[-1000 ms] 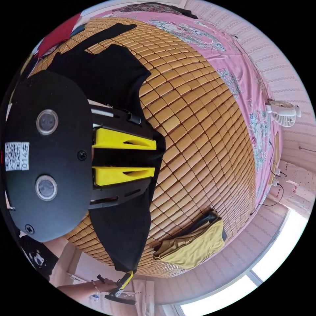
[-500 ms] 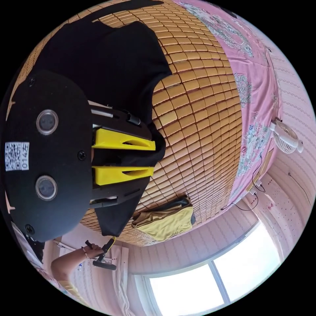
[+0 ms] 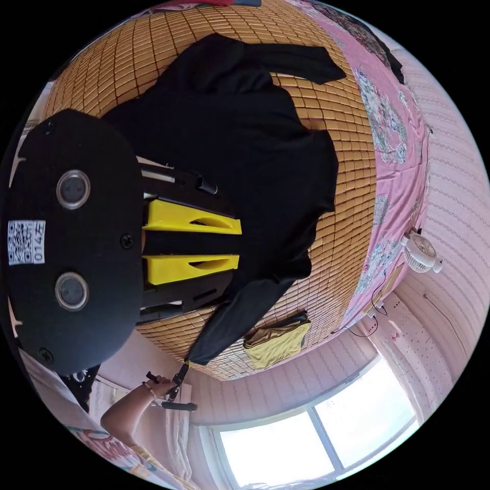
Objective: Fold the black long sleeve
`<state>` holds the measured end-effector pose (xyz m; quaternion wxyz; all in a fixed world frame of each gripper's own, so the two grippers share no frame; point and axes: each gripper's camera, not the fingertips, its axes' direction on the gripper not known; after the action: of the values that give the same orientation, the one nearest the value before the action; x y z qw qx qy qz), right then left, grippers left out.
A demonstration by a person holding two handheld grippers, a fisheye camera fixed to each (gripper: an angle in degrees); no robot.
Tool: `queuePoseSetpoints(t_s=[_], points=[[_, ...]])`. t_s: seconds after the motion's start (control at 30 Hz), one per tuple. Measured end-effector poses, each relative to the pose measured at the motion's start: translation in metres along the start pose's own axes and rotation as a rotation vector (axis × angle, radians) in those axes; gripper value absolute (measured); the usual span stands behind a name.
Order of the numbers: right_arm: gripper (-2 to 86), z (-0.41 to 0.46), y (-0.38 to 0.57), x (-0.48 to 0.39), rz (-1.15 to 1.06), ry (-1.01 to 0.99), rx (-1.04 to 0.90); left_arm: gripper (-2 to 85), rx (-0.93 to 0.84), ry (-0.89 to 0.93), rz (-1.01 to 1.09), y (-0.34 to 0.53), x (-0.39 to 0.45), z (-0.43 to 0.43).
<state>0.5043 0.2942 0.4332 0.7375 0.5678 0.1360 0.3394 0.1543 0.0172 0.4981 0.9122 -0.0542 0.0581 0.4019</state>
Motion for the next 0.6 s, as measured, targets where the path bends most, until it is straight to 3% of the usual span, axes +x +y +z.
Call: queuePoseSetpoints(t_s=[0.13, 0.3, 0.6], points=[[5.6, -0.012, -0.005, -0.038, -0.133, 0.178, 0.001, 6.7, 0.009, -0.022, -0.067, 0.046, -0.022, -0.019], [3.4, -0.026, -0.019, -0.159, -0.498, 0.252, 0.114, 7.0, 0.025, -0.103, -0.182, 0.124, -0.057, -0.051], [2.6, 0.032, -0.031, -0.526, -1.211, -0.223, 0.246, 7.6, -0.023, -0.259, -0.244, 0.240, -0.090, -0.067]])
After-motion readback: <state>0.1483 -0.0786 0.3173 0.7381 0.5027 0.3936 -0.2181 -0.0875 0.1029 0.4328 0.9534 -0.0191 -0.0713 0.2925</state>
